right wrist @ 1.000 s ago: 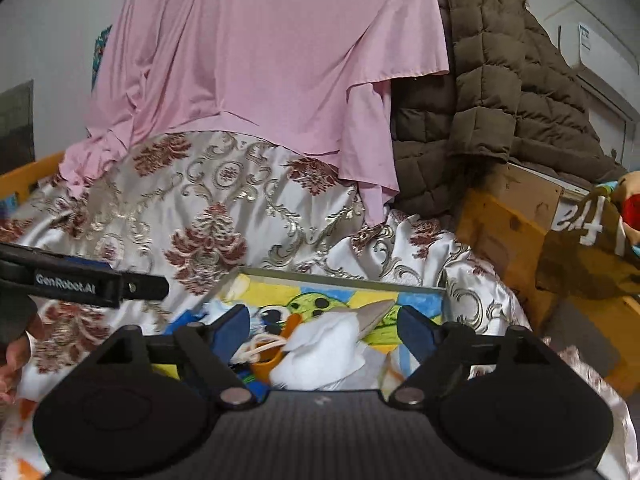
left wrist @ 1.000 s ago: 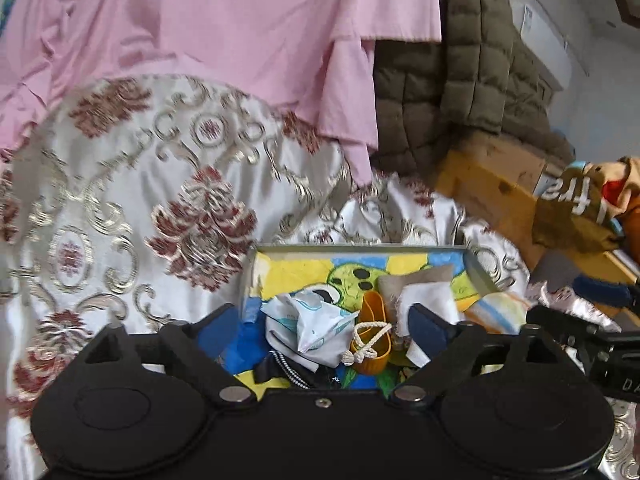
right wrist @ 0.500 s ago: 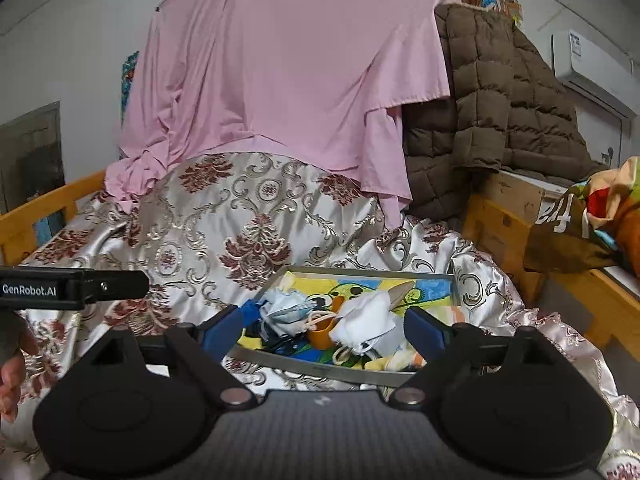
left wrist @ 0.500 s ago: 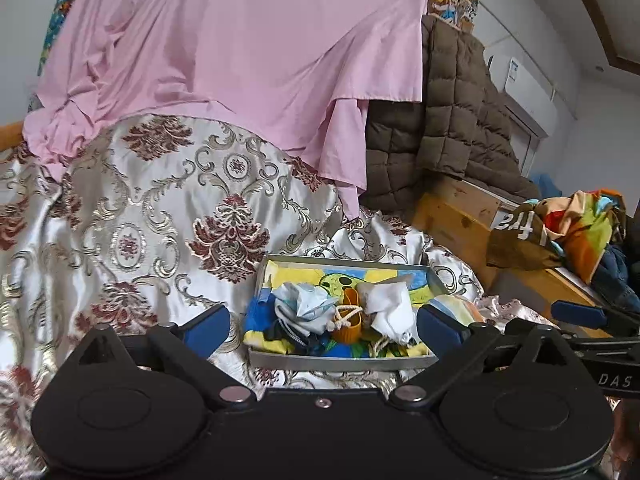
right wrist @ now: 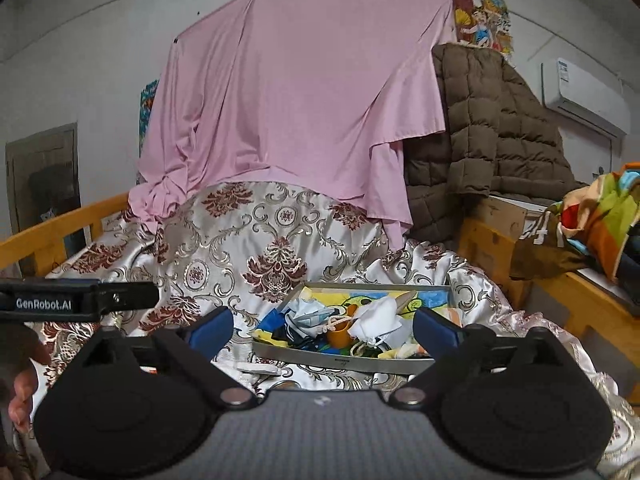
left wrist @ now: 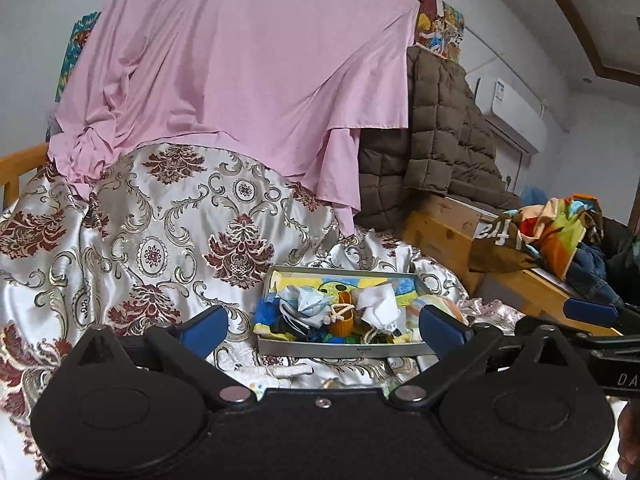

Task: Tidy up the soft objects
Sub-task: 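Move both tools back from the tray toward the white diaper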

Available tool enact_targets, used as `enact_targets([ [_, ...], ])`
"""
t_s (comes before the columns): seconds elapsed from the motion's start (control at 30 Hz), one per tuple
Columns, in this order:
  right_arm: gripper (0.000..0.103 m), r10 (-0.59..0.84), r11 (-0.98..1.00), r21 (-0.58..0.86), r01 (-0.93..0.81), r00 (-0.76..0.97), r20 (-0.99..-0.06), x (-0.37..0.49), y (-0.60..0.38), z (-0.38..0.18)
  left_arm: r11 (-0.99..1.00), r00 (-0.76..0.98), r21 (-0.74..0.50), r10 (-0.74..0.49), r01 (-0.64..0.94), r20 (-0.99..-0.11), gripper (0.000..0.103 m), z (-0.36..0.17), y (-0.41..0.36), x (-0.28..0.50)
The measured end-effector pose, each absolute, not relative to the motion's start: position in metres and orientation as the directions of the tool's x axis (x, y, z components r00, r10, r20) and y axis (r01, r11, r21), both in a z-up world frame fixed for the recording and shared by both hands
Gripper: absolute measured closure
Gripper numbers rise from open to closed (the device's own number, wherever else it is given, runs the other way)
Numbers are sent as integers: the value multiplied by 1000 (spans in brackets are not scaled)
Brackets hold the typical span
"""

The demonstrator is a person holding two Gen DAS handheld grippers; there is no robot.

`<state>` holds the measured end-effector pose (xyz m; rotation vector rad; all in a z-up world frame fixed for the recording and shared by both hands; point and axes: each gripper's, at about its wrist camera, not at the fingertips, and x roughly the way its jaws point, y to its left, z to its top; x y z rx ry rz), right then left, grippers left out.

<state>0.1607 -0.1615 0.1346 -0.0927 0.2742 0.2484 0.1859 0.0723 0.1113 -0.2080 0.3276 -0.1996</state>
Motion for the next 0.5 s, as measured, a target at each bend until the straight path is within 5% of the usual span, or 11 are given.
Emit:
enact_targets([
  [0.5,0,203,977,-6,-215,930,-307,111,-168,89,974,910,-113,-223,195,-348,1,67,73,122],
])
